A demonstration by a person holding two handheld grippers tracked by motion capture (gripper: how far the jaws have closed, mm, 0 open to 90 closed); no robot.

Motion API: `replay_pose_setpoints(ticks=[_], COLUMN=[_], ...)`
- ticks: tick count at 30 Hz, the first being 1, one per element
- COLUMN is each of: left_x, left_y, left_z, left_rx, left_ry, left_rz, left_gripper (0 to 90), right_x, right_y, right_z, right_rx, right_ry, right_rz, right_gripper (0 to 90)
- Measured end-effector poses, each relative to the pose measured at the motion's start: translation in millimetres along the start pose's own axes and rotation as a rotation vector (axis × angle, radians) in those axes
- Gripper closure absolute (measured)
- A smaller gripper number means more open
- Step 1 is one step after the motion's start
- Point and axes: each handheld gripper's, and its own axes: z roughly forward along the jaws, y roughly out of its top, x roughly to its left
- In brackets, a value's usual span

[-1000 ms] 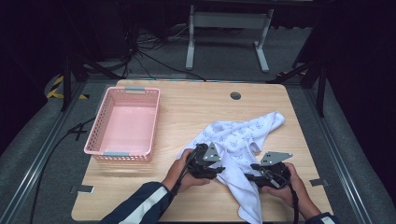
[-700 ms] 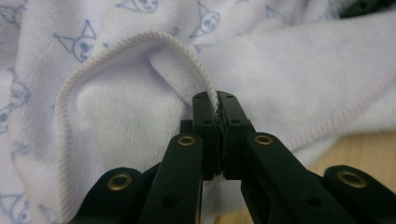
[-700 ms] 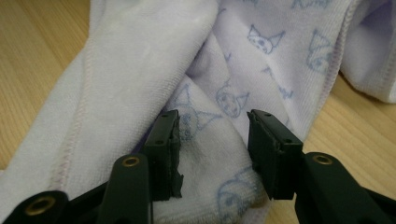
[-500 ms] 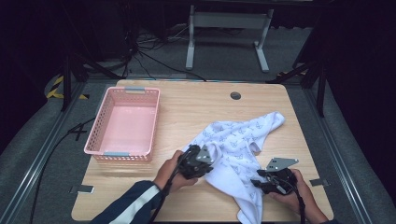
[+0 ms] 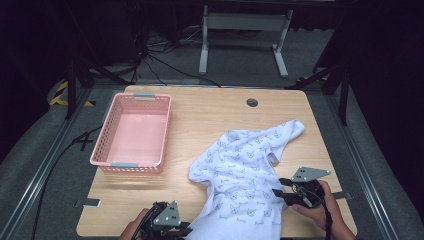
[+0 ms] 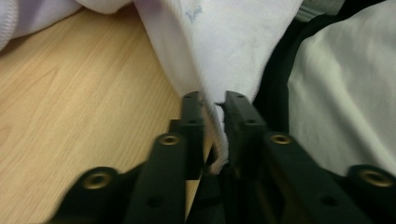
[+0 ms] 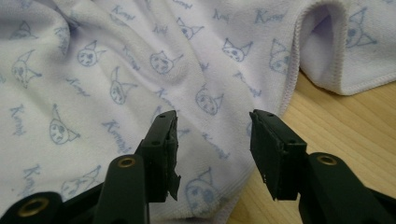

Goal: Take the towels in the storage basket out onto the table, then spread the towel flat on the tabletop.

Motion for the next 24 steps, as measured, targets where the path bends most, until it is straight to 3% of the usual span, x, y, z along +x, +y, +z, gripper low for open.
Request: replay_pose_setpoints(ticks=[3, 6, 8, 9, 13, 15, 16, 17, 18, 20, 22, 24], left_x=[1.7, 10.3, 19.8, 26.9, 59.9, 81.7, 81.7, 92.1, 103.8, 112.1, 116.8, 112.8], left_y=[9.2, 24.9, 43.8, 53.2, 89.6, 102.8, 102.8, 105.3, 105.7, 103.4, 97.3, 89.0], left_z=[-6.6, -4.8, 4.1, 11.3, 47.1, 66.8, 66.8, 74.3, 81.2, 91.2, 97.0, 95.8], left_rx=[-0.074, -0.110, -0.108, -0.115, -0.072, -0.039, -0.039, -0.038, -0.033, 0.041, 0.065, 0.056], left_ry=[0.031, 0.058, 0.087, 0.080, 0.141, 0.182, 0.182, 0.212, 0.169, 0.218, 0.172, 0.162], left_rz=[-0.022, -0.015, 0.025, 0.042, 0.104, 0.102, 0.102, 0.090, 0.048, 0.060, 0.030, 0.044], left_gripper=[53.0, 45.6, 42.0, 41.0, 43.1, 45.5, 45.7, 45.7, 50.4, 53.5, 59.1, 61.6], right_x=[-1.5, -5.6, -11.3, -17.7, -29.4, -34.4, -34.4, -35.6, -34.8, -31.4, -29.4, -26.6], right_y=[3.9, 9.4, 15.0, 20.8, 30.5, 33.0, 33.0, 32.0, 29.9, 22.3, 16.6, 11.1], right_z=[-0.1, 2.8, 9.6, 17.7, 31.5, 42.3, 42.3, 47.3, 50.5, 50.7, 47.6, 41.8], right_rx=[-0.019, -0.032, -0.038, -0.029, -0.021, 0.011, 0.011, 0.027, 0.053, 0.084, 0.080, 0.087], right_ry=[-0.019, -0.035, -0.054, -0.052, -0.073, -0.085, -0.085, -0.071, -0.061, -0.040, -0.043, -0.025], right_rz=[-0.012, -0.004, -0.003, 0.001, 0.012, 0.020, 0.020, 0.027, 0.017, 0.003, -0.001, -0.002], right_gripper=[53.4, 54.7, 54.8, 54.8, 54.6, 55.6, 55.6, 56.8, 58.4, 61.7, 62.7, 64.1])
